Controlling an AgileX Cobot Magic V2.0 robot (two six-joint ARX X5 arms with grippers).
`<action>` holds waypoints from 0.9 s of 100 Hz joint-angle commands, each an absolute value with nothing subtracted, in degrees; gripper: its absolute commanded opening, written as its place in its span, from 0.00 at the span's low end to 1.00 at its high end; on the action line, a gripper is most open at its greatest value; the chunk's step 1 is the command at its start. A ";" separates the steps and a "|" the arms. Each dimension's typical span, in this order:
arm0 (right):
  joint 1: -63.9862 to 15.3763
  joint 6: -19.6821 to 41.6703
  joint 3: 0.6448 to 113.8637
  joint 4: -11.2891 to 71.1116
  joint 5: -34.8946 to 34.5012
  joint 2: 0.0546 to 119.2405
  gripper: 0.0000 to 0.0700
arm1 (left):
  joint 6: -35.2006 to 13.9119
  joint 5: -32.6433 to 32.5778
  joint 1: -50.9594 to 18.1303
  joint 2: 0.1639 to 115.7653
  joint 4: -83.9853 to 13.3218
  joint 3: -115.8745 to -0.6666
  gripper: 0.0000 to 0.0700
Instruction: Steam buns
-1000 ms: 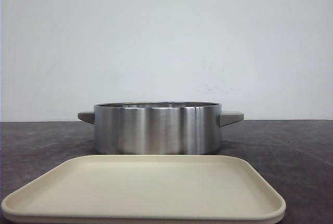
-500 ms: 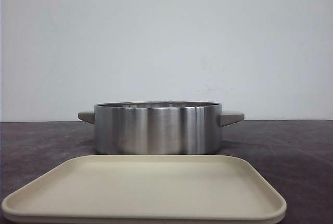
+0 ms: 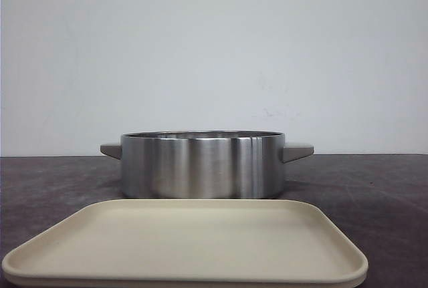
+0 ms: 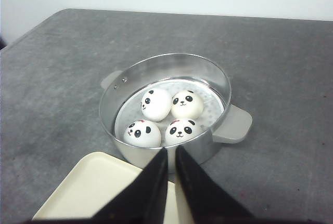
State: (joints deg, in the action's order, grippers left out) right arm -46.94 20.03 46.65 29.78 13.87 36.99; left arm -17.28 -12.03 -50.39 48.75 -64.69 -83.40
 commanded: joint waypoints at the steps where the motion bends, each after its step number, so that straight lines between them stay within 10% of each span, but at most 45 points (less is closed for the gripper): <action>1: -47.51 20.95 47.57 29.19 13.96 37.28 0.02 | -16.53 -12.23 -50.92 49.04 -65.06 -84.25 0.02; 90: -47.51 20.95 47.57 29.19 13.96 37.28 0.02 | -17.41 -12.21 -50.92 49.04 -64.75 -84.25 0.02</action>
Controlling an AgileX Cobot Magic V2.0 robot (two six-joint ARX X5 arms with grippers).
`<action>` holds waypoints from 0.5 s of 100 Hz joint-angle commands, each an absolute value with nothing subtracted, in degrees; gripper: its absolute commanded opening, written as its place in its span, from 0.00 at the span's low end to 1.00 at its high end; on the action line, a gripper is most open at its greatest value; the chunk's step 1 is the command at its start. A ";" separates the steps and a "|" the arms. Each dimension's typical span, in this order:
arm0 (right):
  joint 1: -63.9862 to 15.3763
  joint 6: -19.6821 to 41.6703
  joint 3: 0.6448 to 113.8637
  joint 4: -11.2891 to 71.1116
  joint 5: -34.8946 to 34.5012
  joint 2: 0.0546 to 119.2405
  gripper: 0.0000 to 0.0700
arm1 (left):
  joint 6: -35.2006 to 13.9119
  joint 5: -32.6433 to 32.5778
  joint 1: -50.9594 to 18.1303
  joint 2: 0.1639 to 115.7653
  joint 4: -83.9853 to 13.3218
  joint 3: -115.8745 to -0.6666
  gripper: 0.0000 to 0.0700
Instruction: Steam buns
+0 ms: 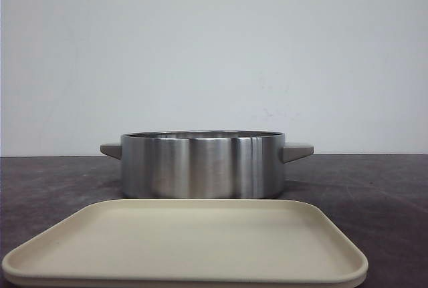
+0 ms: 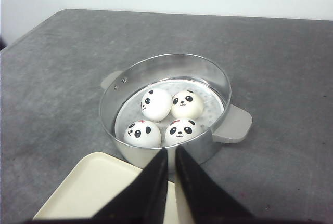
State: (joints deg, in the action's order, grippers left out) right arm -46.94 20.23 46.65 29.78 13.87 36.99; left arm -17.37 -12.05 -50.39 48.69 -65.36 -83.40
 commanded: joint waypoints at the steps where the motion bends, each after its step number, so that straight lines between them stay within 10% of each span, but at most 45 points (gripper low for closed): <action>1: -47.51 20.97 47.57 29.19 13.96 37.28 0.02 | -17.39 -12.21 -50.92 49.04 -64.75 -84.27 0.02; 50: -47.27 20.95 47.57 29.19 13.96 34.83 0.02 | -19.68 -20.53 -50.92 50.39 -62.33 -84.20 0.02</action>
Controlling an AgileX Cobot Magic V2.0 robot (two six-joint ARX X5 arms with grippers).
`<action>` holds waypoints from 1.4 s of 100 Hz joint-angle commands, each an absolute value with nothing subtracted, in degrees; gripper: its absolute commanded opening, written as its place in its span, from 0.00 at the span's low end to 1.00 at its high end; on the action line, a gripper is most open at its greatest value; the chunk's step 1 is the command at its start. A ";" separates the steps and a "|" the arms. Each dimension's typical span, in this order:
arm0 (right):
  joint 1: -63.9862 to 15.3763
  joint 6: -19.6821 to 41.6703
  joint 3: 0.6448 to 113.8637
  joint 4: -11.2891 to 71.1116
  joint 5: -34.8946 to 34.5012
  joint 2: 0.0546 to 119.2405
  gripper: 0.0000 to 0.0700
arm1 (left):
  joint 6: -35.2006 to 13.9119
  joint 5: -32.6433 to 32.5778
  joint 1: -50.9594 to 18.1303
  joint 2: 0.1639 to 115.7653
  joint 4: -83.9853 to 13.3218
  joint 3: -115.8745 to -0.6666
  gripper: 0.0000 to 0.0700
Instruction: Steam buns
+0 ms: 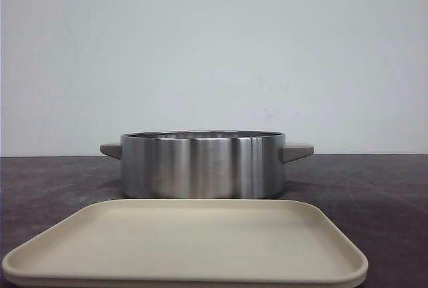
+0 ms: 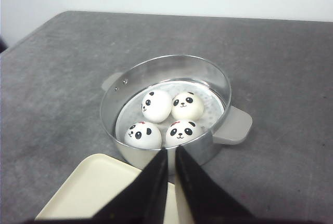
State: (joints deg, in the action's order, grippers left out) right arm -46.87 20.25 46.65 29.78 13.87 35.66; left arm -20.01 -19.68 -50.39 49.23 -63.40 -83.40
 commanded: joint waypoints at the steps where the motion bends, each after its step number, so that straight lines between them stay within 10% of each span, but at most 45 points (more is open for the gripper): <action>1: -47.22 20.95 47.57 29.19 13.96 34.59 0.02 | -19.64 -20.58 -50.92 50.48 -62.22 -84.20 0.02; 121: -28.60 15.92 45.52 30.76 13.82 19.53 0.02 | -19.55 -21.21 -50.92 51.53 -61.73 -84.20 0.02; 140: -15.75 9.50 29.85 12.49 10.26 14.74 0.02 | -19.53 -21.21 -50.92 51.53 -61.76 -84.20 0.02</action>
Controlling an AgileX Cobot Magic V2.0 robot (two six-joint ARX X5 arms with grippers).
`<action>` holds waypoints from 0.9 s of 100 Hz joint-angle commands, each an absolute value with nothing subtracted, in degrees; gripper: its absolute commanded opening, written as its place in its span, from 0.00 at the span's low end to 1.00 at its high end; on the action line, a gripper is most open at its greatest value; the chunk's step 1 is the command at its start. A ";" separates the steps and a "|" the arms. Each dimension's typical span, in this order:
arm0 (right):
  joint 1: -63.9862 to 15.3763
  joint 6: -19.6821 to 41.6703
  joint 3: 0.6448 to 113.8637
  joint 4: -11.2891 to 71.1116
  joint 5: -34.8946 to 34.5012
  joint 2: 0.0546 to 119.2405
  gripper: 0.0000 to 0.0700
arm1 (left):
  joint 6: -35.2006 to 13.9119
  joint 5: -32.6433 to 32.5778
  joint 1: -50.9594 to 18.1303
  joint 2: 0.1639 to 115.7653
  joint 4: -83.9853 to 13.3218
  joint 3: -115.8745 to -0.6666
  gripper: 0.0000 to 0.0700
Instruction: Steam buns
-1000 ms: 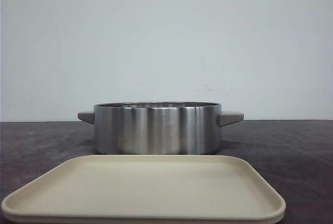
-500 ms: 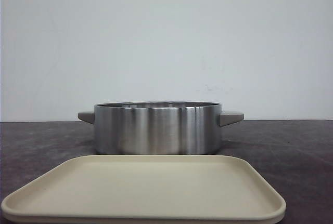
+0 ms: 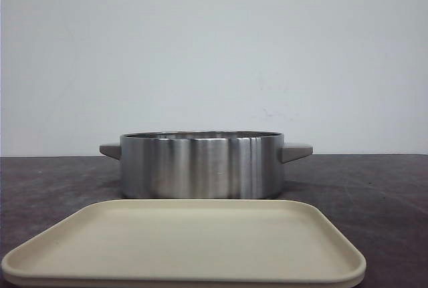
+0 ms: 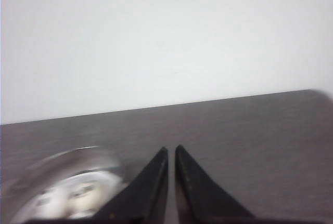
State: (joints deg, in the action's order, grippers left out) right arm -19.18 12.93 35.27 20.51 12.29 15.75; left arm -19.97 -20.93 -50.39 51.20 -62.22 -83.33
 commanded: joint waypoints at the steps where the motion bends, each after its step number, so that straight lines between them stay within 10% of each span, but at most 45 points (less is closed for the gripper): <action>1: -14.63 9.37 28.21 10.28 9.30 14.22 0.02 | -19.53 -21.21 -50.92 51.53 -61.76 -84.20 0.02; 17: -5.43 7.97 12.95 -6.72 -1.50 8.54 0.02 | -19.53 -21.21 -50.92 51.53 -61.76 -84.20 0.02; 38: -1.89 5.41 2.39 -8.19 -12.25 2.13 0.02 | -19.53 -21.21 -50.92 51.57 -61.76 -84.20 0.02; 90: -1.65 5.98 0.64 6.68 -5.15 0.21 0.02 | -19.53 -21.21 -50.92 51.57 -61.73 -84.23 0.02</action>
State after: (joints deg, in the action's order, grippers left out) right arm -1.76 5.82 0.80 6.39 -7.05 0.16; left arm -19.97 -20.93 -50.39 51.24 -62.26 -83.33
